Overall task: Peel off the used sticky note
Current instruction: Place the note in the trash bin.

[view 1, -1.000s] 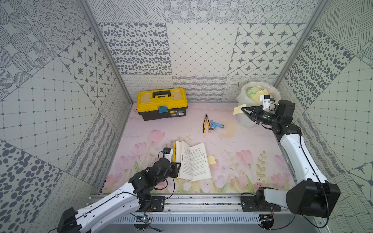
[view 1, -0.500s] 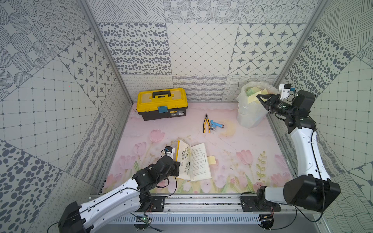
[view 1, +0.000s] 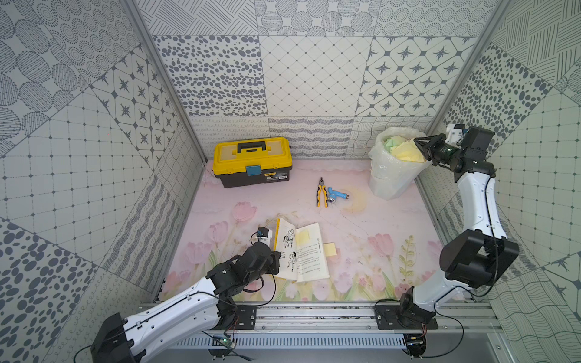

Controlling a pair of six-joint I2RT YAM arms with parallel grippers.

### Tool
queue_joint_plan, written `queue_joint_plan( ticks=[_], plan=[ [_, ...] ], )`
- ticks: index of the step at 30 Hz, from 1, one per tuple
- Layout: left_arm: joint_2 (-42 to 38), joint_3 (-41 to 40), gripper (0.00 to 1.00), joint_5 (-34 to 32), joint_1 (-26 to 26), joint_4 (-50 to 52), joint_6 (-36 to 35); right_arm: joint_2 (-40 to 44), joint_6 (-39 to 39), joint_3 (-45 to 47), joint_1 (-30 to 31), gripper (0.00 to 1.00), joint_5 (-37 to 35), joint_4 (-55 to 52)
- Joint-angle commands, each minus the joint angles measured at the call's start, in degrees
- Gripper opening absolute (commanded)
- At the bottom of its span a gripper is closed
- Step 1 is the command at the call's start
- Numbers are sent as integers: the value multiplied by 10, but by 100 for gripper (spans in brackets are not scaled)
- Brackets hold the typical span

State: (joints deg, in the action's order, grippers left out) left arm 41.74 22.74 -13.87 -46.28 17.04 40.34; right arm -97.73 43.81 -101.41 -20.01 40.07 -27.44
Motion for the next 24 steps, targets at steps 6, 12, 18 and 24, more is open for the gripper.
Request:
queue_joint_plan(
  ticks=[6, 12, 18, 24],
  plan=[
    [26, 18, 0, -70, 3, 53, 0, -50, -84, -91, 1, 39, -68, -123],
    [33, 17, 0, -85, 3, 64, 18, -5, -118, -91, 16, 52, -114, -151],
    [50, 21, 0, -106, 3, 83, 32, 81, -154, -31, 95, 56, -165, -158],
    [85, 24, 0, -119, 3, 103, 45, 162, -127, 125, 222, 51, -111, -45]
  ],
)
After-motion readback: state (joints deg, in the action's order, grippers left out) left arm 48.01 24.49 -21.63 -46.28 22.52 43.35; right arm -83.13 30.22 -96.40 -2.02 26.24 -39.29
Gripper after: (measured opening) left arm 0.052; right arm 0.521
